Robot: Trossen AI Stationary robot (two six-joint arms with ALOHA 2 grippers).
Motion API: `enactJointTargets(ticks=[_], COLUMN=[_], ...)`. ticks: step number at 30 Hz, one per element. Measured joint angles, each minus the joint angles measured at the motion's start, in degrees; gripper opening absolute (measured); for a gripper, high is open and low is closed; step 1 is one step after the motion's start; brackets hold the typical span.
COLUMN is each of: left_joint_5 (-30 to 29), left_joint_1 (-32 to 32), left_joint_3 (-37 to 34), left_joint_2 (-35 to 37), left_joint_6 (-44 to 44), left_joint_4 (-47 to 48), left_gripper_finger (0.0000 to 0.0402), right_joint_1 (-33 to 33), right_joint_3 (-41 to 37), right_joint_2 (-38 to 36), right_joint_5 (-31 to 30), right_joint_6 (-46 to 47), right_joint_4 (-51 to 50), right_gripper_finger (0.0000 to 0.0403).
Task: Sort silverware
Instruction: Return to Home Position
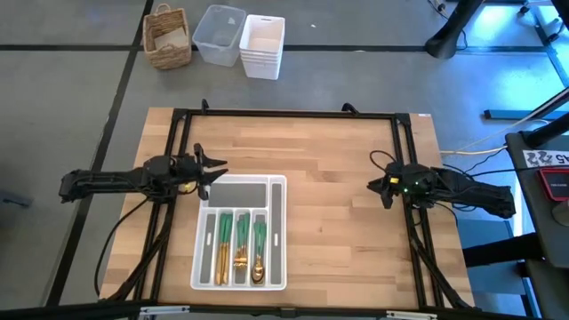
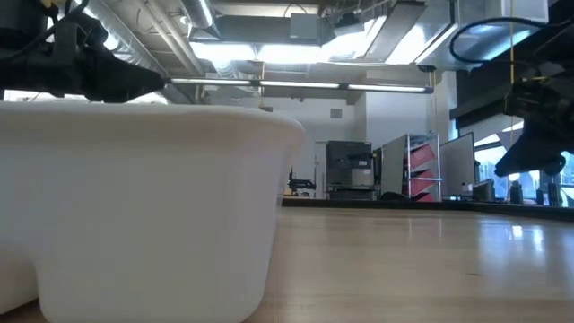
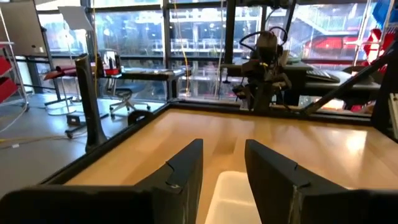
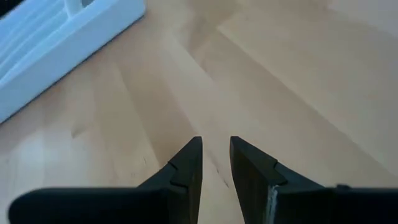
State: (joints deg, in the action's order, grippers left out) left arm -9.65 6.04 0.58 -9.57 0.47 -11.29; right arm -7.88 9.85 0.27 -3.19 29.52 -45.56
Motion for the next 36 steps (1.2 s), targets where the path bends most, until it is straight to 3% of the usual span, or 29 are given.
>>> enactJointTargets(ticks=[11,16,28,36], left_joint_5=[-2.04,-5.27,-5.04,-5.02], left_joint_1=[0.01,0.02,-0.02,0.02], left_joint_3=[0.0,0.0,0.0,0.0], left_joint_2=[3.81,4.99,8.39,9.36], left_joint_6=[3.94,0.49,-4.8,1.66], left_joint_4=[1.71,6.24,7.23,2.3], left_gripper_finger=[0.0114,0.0114,0.0114,0.0114], right_joint_1=[-0.02,-0.02,-0.01,-0.01], right_joint_3=[-0.05,-0.07,-0.11,-0.11], right_joint_2=[-0.09,-0.09,-0.11,-0.13], right_joint_5=[1.21,1.21,1.17,1.12], right_joint_6=[0.02,0.02,0.02,0.02], right_joint_4=[-0.24,-0.24,-0.26,-0.28], right_gripper_finger=[0.0083,0.0083,0.0083,0.0083])
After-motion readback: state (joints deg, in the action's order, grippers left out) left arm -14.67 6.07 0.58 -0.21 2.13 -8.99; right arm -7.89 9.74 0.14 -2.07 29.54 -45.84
